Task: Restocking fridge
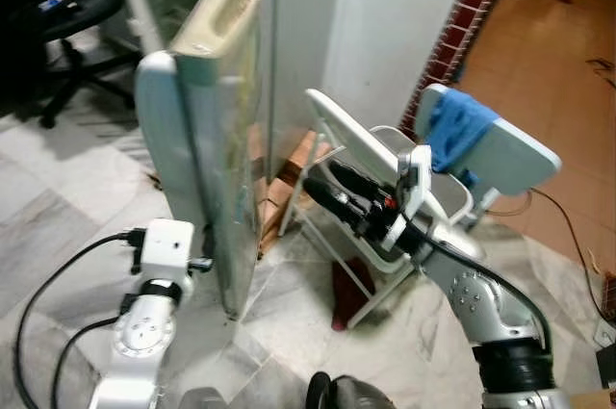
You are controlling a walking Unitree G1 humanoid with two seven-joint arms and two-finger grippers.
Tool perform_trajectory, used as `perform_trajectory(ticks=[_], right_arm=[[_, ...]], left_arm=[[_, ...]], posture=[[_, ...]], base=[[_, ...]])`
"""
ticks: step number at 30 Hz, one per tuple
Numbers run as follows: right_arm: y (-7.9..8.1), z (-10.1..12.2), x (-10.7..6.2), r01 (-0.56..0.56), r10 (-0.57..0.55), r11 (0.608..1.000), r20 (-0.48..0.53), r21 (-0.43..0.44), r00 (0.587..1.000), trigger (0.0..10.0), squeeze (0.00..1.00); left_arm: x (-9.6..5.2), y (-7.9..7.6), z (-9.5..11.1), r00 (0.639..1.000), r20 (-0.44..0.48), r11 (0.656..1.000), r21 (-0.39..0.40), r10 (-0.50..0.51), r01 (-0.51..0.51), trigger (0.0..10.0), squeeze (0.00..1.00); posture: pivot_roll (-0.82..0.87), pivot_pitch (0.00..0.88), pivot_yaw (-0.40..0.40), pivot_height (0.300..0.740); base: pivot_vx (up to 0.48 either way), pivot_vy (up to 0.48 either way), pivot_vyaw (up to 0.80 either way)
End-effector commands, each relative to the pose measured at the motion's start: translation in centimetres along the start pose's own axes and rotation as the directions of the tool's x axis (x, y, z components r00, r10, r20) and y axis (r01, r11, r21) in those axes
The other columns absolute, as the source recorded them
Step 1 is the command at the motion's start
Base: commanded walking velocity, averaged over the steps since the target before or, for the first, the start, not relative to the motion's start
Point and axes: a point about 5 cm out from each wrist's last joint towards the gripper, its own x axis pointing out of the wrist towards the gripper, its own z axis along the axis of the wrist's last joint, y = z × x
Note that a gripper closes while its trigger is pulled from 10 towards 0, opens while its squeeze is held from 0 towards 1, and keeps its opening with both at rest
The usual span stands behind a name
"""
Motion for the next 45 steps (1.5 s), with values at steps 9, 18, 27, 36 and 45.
perform_trajectory(ticks=[9,18,27,36,45], right_arm=[[-2.2,-0.6,-1.6,0.375,-0.371,0.921,0.060,-0.105,0.927,10.0,0.00],[-3.1,-1.1,-2.3,0.482,-0.472,0.865,0.094,-0.140,0.876,10.0,0.00],[-4.1,-0.6,-3.4,0.614,-0.590,0.779,0.181,-0.128,0.787,10.0,0.00],[-4.3,-0.9,-3.8,0.666,-0.638,0.735,0.205,-0.128,0.743,10.0,0.00],[-4.6,-0.6,-3.8,0.680,-0.648,0.721,0.222,-0.131,0.729,10.0,0.00]], left_arm=[[0.8,-1.1,1.9,0.998,0.047,0.999,-0.027,-0.030,0.031,10.0,0.00],[0.3,-0.8,1.3,1.000,0.028,0.999,-0.043,0.002,-0.001,10.0,0.00],[1.1,-0.7,2.0,0.998,0.067,0.999,-0.052,0.009,-0.006,10.0,0.00],[1.7,-1.1,2.8,0.992,0.127,1.000,-0.007,-0.011,0.012,10.0,0.00],[2.0,-0.5,3.0,0.989,0.145,1.000,0.013,-0.022,0.021,10.0,0.00]], posture=[[0.13,0.140,-0.094,0.740],[0.12,0.147,-0.110,0.740],[0.11,0.096,-0.109,0.740],[0.09,0.081,-0.091,0.740],[0.09,0.080,-0.083,0.740]], base=[[0.000,0.000,0.00],[-0.137,0.311,-0.41],[-0.271,0.400,-0.60],[-0.171,0.416,-0.24],[0.000,0.470,-0.80]])
